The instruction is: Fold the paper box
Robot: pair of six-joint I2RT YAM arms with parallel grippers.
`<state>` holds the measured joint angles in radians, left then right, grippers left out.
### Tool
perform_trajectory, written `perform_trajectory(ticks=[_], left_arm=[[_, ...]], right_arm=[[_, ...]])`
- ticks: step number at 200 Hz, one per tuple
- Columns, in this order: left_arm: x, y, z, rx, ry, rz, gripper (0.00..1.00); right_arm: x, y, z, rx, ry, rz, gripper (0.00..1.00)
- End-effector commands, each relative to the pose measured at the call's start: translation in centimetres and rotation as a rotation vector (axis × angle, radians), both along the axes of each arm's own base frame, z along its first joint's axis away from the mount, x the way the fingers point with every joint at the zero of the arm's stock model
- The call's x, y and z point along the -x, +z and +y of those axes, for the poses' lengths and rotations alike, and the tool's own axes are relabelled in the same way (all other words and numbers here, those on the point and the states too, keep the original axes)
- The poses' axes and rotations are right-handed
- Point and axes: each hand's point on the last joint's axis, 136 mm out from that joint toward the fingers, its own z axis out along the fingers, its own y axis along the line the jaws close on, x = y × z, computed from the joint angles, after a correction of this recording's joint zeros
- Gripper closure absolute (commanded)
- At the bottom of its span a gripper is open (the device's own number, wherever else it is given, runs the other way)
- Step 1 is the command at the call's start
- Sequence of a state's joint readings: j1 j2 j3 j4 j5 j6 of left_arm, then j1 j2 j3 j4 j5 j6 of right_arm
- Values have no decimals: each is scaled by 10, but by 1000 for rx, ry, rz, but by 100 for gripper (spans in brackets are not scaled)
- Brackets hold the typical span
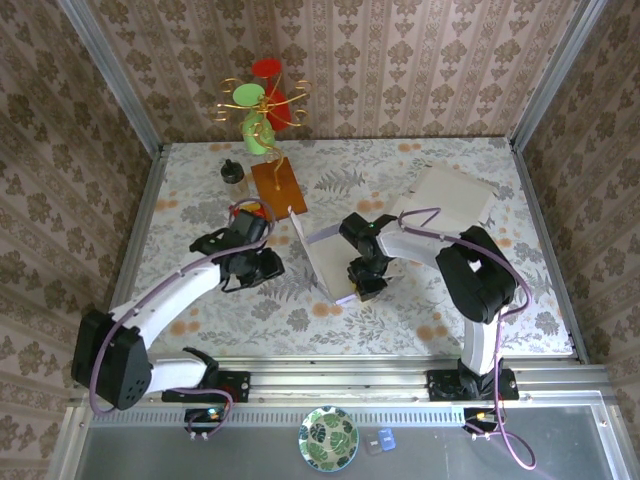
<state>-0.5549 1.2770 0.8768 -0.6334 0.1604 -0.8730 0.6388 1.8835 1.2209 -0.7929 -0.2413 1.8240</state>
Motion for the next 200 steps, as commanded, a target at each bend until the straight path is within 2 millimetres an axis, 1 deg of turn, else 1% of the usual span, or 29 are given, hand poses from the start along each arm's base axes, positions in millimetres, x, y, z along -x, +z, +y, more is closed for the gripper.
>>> perform_trajectory(ticks=[1,21,33,50,59,73,82,85,91,109,117,125,132,152,160,181,200], left_arm=[[-17,-4,-17,72,26,-22,69],[-23,-13,-20,65,27,-14,69],[-26,-18,-22,66,28,-3,69],[-30,-23,-24,65,33,6,70],[-31,-26,-25,66,38,9,70],[-34,-29,-28,70,44,14,70],[-36,-31,-29,73,47,18,71],[-36,-31,-30,75,48,17,71],[-37,-33,-30,76,52,20,71],[-39,-37,-34,95,69,31,73],[-39,-39,-36,103,74,36,73],[-39,-42,-38,109,80,41,74],[-40,-43,-40,117,83,41,74],[-42,-47,-45,130,92,47,74],[-43,-50,-47,135,94,49,74],[-46,-55,-50,155,112,49,76],[-48,-59,-52,162,116,54,76]], right_arm=[[-8,26,7,-52,-56,-59,64],[-14,48,4,-65,-8,-128,53],[-19,65,0,-65,36,-182,48],[-25,88,-4,-74,94,-265,43],[-28,98,-9,-73,113,-300,39],[-35,111,-20,-64,139,-354,39],[-43,118,-32,-43,154,-396,39],[-45,120,-37,-33,156,-407,40],[-49,121,-46,-17,155,-419,45],[-67,114,-69,-30,122,-465,58],[-72,104,-77,-43,102,-467,63],[-76,93,-83,-58,79,-456,66],[-81,84,-85,-78,68,-450,68],[-89,60,-79,-132,71,-401,73],[-93,55,-76,-141,76,-393,74],[-94,35,-73,-142,75,-345,74],[-97,23,-70,-149,73,-329,74]])
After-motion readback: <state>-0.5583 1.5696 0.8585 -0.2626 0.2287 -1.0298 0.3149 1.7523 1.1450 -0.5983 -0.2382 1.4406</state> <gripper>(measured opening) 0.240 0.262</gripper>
